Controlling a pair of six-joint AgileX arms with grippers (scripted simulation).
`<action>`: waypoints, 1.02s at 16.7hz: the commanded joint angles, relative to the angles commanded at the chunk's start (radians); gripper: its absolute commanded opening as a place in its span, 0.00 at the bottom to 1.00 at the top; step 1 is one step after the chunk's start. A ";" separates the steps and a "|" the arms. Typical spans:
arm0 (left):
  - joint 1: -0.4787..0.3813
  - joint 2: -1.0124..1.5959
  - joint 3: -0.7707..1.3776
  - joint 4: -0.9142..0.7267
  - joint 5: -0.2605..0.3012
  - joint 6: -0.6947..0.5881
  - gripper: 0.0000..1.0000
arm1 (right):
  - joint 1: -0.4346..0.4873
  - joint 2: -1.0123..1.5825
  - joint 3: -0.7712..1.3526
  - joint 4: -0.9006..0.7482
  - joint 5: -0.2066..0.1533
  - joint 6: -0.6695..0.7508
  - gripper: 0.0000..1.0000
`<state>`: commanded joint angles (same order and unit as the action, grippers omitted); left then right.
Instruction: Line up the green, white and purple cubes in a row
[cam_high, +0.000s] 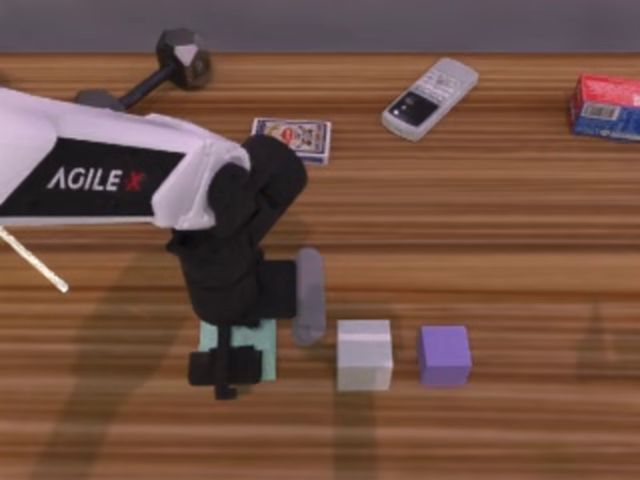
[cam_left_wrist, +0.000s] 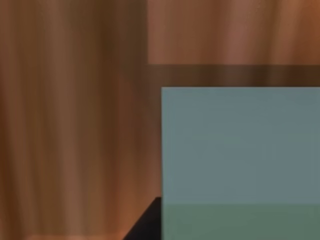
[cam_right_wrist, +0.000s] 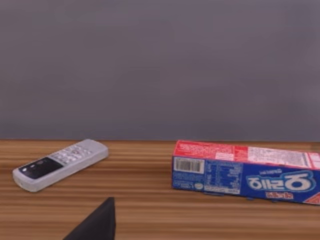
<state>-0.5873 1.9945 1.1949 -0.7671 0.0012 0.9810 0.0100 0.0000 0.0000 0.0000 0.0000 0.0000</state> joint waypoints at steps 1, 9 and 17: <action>0.000 0.000 0.000 0.000 0.000 0.000 0.83 | 0.000 0.000 0.000 0.000 0.000 0.000 1.00; 0.000 0.000 0.000 0.000 0.000 0.000 1.00 | 0.000 0.000 0.000 0.000 0.000 0.000 1.00; 0.009 -0.046 0.069 -0.116 -0.003 0.001 1.00 | 0.000 0.000 0.000 0.000 0.000 0.000 1.00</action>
<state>-0.5781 1.9481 1.2644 -0.8834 -0.0021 0.9817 0.0100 0.0000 0.0000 0.0000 0.0000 0.0000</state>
